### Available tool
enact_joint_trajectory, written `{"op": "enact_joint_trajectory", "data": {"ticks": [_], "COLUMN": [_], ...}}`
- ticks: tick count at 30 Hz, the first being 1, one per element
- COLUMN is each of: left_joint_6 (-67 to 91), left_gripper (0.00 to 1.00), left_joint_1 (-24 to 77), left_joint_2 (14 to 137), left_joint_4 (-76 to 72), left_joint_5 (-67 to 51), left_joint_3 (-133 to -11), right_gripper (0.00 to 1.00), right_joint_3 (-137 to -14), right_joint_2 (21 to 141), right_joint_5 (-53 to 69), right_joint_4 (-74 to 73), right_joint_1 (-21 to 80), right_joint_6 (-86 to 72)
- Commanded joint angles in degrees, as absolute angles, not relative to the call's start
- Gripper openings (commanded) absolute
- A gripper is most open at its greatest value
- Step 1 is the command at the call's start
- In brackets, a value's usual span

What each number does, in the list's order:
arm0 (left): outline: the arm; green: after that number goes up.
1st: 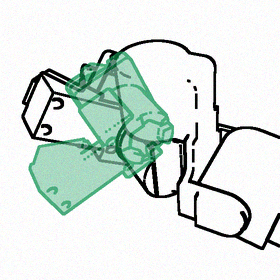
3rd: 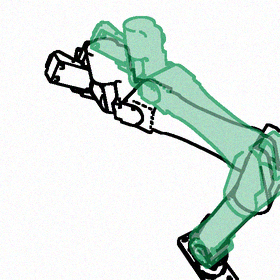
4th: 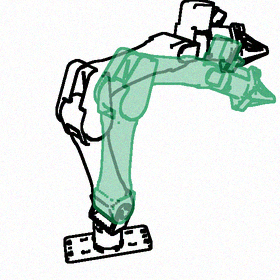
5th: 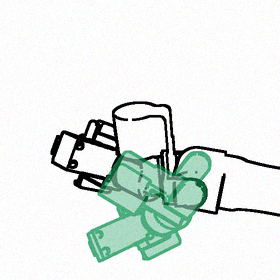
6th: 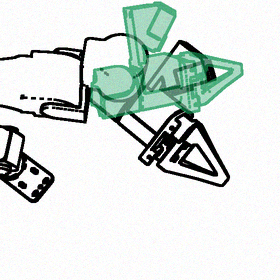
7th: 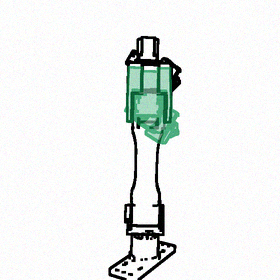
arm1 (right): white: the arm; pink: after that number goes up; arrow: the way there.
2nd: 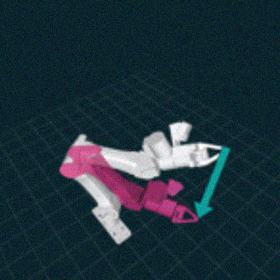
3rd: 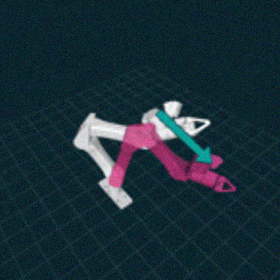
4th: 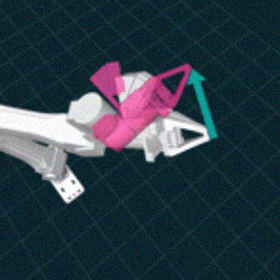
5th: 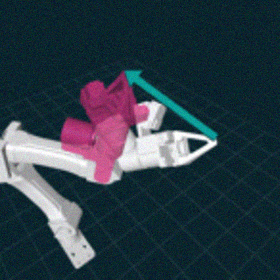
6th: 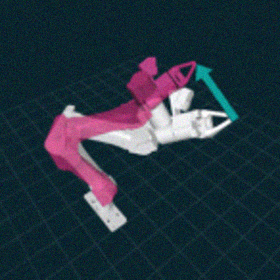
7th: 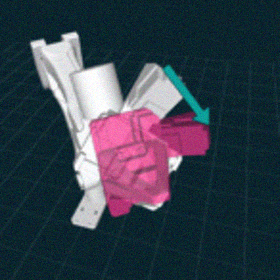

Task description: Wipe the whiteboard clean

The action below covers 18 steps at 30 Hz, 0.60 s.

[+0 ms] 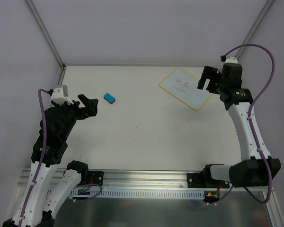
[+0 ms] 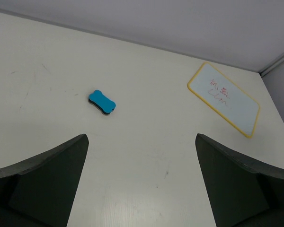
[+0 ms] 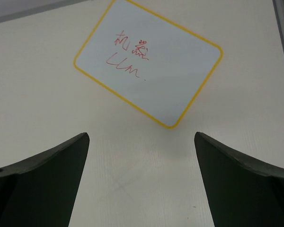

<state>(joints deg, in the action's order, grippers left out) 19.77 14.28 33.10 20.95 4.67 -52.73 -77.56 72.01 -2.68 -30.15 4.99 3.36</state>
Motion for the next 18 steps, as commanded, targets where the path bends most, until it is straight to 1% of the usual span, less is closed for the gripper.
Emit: {"op": "enact_joint_trajectory", "data": {"ticks": [1, 3, 8, 13, 18], "left_joint_6": [21.19, 20.92, 21.71, 20.66, 21.18], "left_gripper": [0.99, 0.99, 0.99, 0.99, 0.99], "left_joint_1": [14.68, 14.68, 14.68, 14.68, 14.68], "left_joint_2": [33.83, 34.8, 39.63, 44.38, 48.34], "left_joint_4": [19.42, 19.42, 19.34, 19.34, 19.07], "left_joint_5": [4.91, 6.15, 9.84, 12.48, 13.1], "left_joint_3": [-51.77, -51.85, -52.99, -54.84, -55.72], "right_gripper": [0.99, 0.99, 0.99, 0.99, 0.99], "right_joint_3": [-81.02, -84.37, -88.93, -90.96, -94.39], "right_joint_2": [81.34, 86.37, 100.77, 109.94, 118.2], "right_joint_5": [1.56, 3.95, 8.08, 9.05, 7.39], "right_joint_4": [-24.17, -22.86, -13.81, -3.89, 1.13], "right_joint_1": [0.63, 0.26, -2.9, -3.51, -3.6], "right_joint_6": [0.44, 0.09, -3.6, -6.15, -8.43]}}
